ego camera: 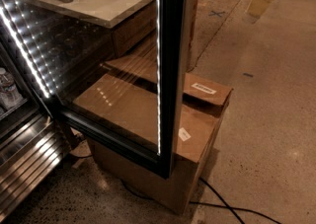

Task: Close right fridge door

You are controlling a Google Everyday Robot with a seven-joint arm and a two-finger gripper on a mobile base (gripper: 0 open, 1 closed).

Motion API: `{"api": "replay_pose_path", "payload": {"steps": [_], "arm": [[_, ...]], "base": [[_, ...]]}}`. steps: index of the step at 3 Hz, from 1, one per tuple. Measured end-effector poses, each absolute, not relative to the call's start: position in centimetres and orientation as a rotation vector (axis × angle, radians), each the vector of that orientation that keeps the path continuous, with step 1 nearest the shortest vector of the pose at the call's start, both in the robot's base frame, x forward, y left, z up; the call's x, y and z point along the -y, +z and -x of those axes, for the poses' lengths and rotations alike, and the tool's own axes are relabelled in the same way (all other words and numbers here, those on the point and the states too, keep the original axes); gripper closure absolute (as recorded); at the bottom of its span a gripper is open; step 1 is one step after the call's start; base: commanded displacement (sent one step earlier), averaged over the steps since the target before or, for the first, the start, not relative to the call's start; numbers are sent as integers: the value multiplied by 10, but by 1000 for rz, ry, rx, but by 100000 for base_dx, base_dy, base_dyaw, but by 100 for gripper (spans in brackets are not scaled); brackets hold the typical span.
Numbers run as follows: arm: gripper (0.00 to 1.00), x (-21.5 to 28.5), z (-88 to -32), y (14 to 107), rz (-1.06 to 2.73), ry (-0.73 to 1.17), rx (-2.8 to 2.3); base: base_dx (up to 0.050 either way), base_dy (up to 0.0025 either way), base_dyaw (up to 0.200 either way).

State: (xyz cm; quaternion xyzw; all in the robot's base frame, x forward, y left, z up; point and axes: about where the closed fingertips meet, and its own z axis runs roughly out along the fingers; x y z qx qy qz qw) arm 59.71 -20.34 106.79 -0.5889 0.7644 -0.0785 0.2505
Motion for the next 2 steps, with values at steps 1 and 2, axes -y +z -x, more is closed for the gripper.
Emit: {"api": "replay_pose_path", "payload": {"steps": [1,2], "arm": [[0,198,-604,1059,1621,-207,-2079],[0,192,-614,1016,1683,-166,-2138]], "base": [[0,0,0],[0,0,0]]}}
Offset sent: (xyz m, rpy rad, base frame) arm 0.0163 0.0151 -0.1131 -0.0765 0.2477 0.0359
